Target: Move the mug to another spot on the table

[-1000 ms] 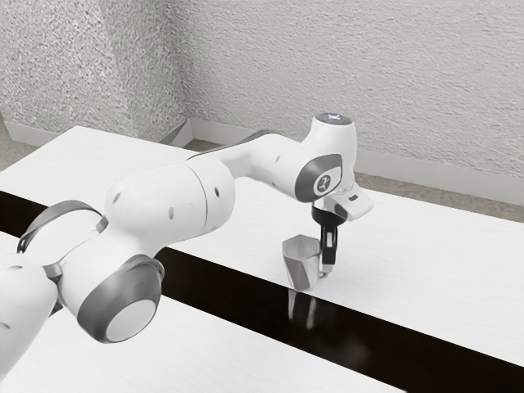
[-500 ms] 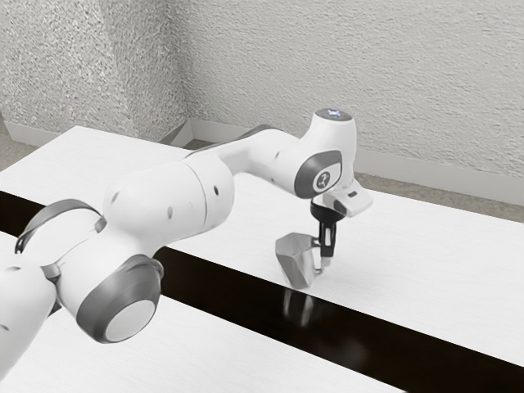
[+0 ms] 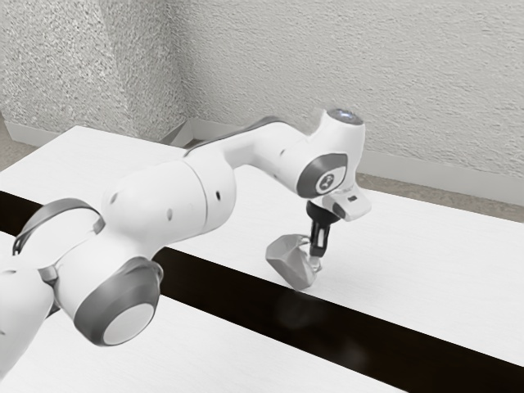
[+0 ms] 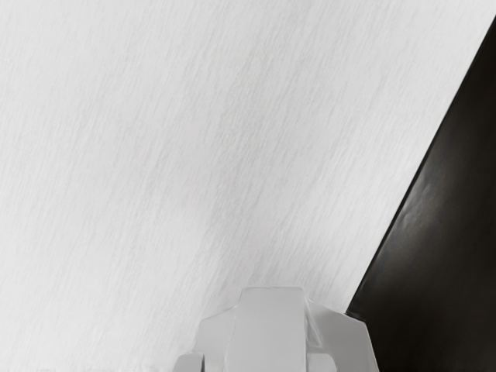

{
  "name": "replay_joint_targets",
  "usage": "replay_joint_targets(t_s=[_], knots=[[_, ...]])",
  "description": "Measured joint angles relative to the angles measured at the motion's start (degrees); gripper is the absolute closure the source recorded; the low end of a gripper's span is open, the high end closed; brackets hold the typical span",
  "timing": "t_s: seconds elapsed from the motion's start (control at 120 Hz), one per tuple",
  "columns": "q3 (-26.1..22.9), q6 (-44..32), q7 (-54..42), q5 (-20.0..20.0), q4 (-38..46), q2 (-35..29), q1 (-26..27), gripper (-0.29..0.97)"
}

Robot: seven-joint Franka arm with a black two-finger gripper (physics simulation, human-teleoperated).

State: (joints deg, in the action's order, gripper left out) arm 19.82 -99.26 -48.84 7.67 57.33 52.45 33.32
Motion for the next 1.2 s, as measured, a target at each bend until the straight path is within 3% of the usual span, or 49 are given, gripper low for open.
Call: replay_joint_targets(t_s=[0.3, 0.517, 0.842, 1.2], knots=[[0.0, 3.4, 1.1, -7.2, 0.2, -0.7, 1.3, 0.68], [-0.1, 4.3, 2.0, -11.4, 7.3, -5.0, 1.0, 0.69], [-0.2, 3.0, 3.4, -15.5, 16.8, -10.2, -0.5, 0.67], [-0.2, 0.0, 4.7, -18.0, 26.0, -15.0, -3.2, 0.74]])
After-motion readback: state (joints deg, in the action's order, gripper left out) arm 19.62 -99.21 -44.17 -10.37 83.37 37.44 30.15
